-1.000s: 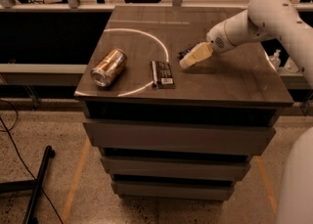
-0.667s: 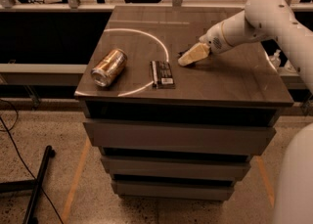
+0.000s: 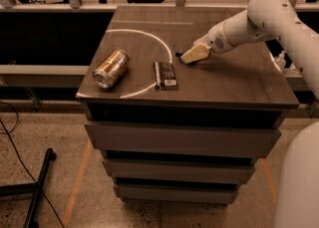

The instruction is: Pick rxbar blueberry

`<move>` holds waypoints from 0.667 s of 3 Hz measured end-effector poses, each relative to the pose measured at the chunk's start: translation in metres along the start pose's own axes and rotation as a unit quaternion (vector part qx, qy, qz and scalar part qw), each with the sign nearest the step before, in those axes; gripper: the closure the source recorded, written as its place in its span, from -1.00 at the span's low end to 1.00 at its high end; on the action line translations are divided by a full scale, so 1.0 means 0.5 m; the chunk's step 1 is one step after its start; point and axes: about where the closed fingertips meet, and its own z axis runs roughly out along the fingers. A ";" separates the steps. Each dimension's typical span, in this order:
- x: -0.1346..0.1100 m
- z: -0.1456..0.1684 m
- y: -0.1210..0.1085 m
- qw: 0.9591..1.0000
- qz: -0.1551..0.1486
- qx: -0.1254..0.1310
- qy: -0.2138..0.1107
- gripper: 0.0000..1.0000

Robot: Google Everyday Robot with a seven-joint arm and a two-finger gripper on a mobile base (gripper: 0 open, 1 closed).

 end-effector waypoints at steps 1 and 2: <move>-0.014 -0.018 -0.005 1.000 -0.008 0.001 -0.002 1.00; -0.051 -0.058 -0.017 1.000 -0.024 0.004 -0.017 1.00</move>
Offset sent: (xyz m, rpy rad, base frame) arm 0.0037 -0.0176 0.0463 -0.0062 -0.0675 0.0079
